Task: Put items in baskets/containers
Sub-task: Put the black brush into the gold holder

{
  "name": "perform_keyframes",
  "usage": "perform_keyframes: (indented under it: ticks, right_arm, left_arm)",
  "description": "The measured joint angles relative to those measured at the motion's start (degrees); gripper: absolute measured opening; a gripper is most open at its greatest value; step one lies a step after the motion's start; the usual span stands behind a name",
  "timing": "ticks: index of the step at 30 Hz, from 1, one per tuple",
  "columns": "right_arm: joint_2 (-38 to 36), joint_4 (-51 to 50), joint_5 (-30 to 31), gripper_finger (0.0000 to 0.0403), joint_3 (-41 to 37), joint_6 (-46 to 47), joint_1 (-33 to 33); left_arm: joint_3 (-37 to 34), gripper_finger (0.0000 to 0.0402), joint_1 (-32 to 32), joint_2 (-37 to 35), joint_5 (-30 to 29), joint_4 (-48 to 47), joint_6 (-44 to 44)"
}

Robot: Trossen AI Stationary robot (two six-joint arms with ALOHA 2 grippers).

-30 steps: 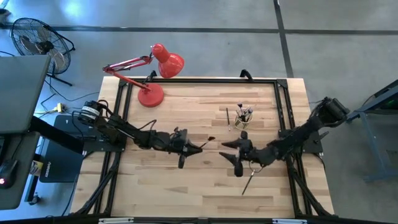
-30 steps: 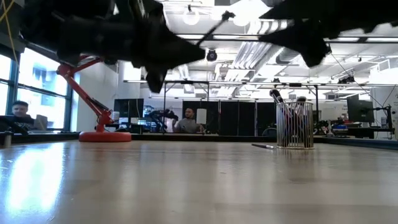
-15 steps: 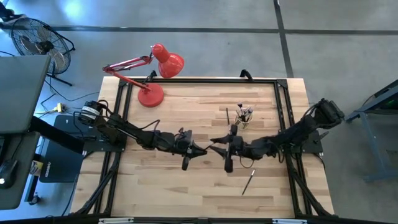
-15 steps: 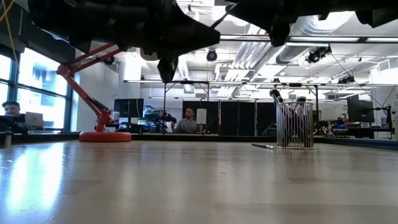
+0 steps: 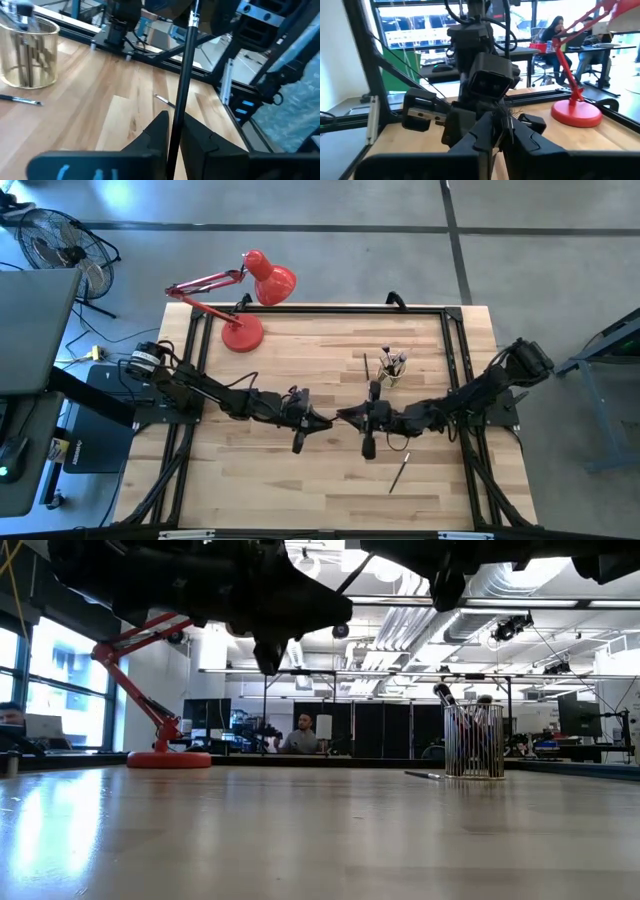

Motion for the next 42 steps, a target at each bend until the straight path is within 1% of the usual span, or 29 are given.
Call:
perform_keyframes:
  ticks: [4,9,11,15,19,22,24,27,30,33,37,42]
  right_arm:
    - [0.00,-1.52,0.41,0.0011,0.02,0.05,-0.25]
    - [-0.01,-4.40,1.45,0.0019,0.02,0.82,-0.47]
    - [-0.45,-6.73,1.47,0.0020,0.02,1.93,-0.80]
    - [-4.04,-16.80,3.60,0.0010,-0.02,4.56,-1.89]
    - [-12.27,-31.56,8.16,0.0012,-0.02,9.02,-3.78]
    - [-20.14,-42.43,13.09,0.0018,-0.02,11.73,-5.69]
    - [-25.47,-47.95,15.90,0.0017,-0.02,12.74,-7.26]
    - [-32.24,-54.34,16.94,0.0010,-0.02,12.93,-10.04]
    - [-36.84,-59.42,16.86,0.0010,-0.02,15.54,-12.82]
    - [-38.91,-65.00,16.84,0.0010,0.00,18.79,-14.66]
    - [-39.09,-72.35,16.62,0.0014,0.00,23.74,-16.51]
    - [-38.54,-77.48,15.94,0.0012,-0.02,27.35,-18.01]
  left_arm:
    - [0.00,0.0055,-0.08,0.00,-3.98,-0.04,-0.08]
    - [0.00,0.0091,-0.03,0.00,-4.45,-0.56,1.79]
    - [0.00,0.0111,-0.03,0.00,-5.74,-0.57,2.59]
    - [0.00,0.0148,-0.08,0.00,-9.72,-1.56,2.84]
    - [0.02,0.0171,-0.08,0.00,-11.60,-3.65,2.84]
    - [0.02,0.0174,0.19,0.00,-11.85,-4.46,2.84]
    - [0.02,0.0174,0.45,0.00,-11.97,-4.40,2.82]
    - [0.02,0.0174,0.78,0.00,-11.92,-4.58,2.83]
    - [0.02,0.0174,0.80,0.00,-11.93,-5.12,2.82]
    - [0.02,0.0174,0.80,0.00,-11.93,-5.81,2.82]
    - [0.02,0.0174,1.16,0.00,-12.13,-7.02,2.82]
    - [0.02,0.0174,1.17,0.00,-12.30,-7.02,2.82]
